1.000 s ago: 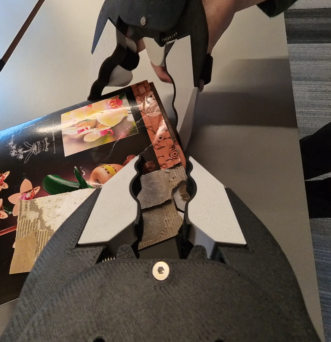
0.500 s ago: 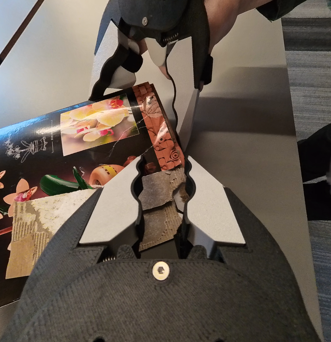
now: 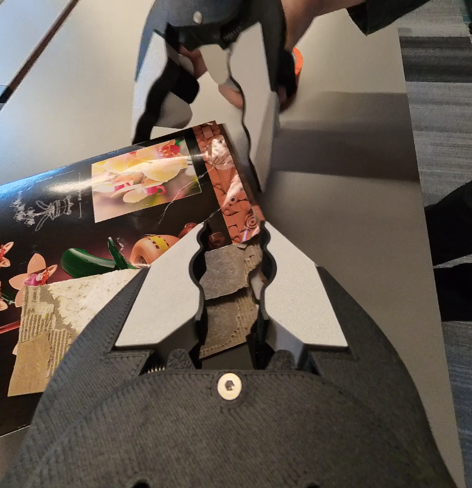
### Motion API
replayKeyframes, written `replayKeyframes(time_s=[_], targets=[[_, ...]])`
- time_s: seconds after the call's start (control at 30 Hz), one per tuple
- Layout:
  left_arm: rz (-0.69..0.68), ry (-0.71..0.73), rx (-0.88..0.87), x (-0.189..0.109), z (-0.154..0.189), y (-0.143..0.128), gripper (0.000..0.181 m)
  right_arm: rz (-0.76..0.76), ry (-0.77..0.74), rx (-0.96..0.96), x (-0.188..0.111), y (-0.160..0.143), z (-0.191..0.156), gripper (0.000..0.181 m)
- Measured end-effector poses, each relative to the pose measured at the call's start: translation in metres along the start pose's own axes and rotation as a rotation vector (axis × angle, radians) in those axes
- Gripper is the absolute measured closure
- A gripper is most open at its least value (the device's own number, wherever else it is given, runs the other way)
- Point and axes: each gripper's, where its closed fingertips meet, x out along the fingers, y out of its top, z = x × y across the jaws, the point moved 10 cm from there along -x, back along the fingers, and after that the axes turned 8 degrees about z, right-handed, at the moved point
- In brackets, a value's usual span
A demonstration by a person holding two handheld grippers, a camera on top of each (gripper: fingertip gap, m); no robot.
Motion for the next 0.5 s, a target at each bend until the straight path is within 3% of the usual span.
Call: replayKeyframes(time_s=[0.5], targets=[[0.02, 0.026, 0.012, -0.0011, 0.0032, 0.0002, 0.143, 0.034, -0.053, -0.012, 0.0023, -0.0043, -0.0032, 0.054]])
